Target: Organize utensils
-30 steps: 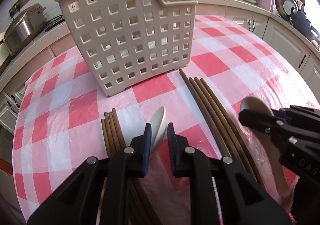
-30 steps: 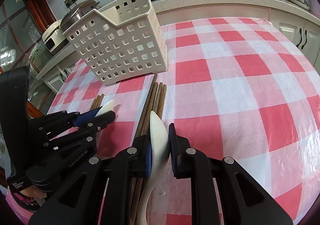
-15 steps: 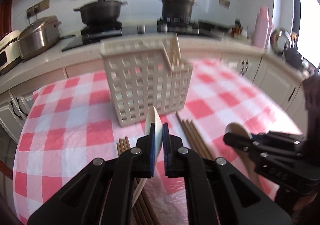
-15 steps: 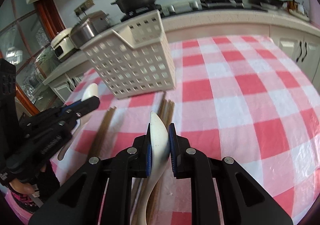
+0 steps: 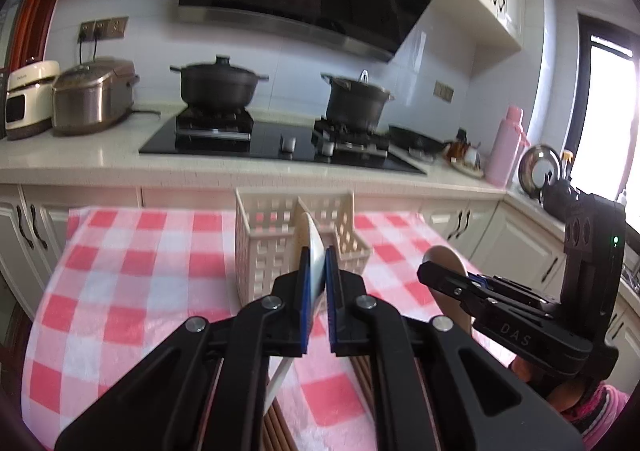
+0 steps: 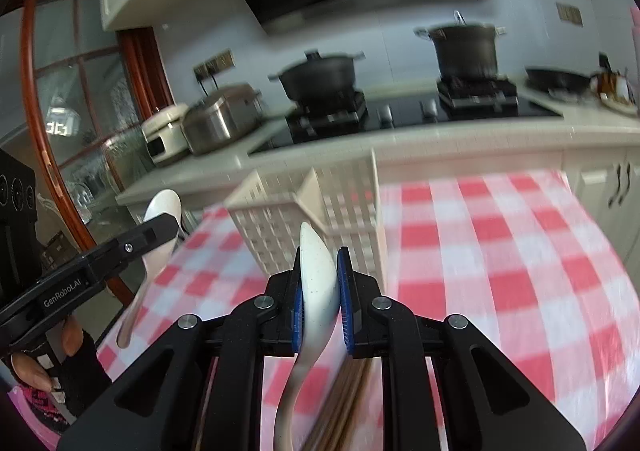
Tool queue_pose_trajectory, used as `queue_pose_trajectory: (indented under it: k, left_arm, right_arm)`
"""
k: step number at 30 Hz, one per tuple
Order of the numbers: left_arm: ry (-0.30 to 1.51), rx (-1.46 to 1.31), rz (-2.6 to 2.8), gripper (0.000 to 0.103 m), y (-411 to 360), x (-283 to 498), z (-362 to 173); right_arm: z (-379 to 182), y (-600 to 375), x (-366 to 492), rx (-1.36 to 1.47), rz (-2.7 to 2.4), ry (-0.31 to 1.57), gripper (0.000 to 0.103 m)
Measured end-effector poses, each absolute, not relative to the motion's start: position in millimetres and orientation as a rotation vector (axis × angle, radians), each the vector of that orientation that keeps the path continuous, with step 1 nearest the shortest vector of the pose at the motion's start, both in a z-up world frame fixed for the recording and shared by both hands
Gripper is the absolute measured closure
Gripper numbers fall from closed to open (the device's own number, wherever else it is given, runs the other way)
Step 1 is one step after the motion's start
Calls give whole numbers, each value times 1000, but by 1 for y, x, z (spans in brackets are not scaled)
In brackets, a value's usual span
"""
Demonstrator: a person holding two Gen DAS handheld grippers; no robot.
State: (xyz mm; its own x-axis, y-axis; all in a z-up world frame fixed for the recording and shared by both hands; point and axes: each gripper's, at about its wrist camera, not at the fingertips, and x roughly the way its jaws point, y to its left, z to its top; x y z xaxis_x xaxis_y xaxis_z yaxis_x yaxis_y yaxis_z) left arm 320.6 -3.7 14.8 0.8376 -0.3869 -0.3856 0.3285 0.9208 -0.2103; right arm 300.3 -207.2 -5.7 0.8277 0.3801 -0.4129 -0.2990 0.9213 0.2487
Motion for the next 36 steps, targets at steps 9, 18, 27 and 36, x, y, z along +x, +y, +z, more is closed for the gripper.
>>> queue_pose_trajectory:
  k: [9, 18, 27, 36]
  left_arm:
    - [323, -169, -335, 96, -3, 341, 52]
    - [314, -129, -266, 96, -13, 386, 62]
    - [311, -180, -252, 96, -14, 432, 70]
    - [320, -238, -236, 96, -12, 469, 59]
  right_arm:
    - [15, -208, 340, 202, 359, 399, 88]
    - [28, -209, 379, 207, 356, 364, 88]
    - [37, -206, 420, 254, 373, 326, 88]
    - [25, -204, 456, 290, 384, 337, 88]
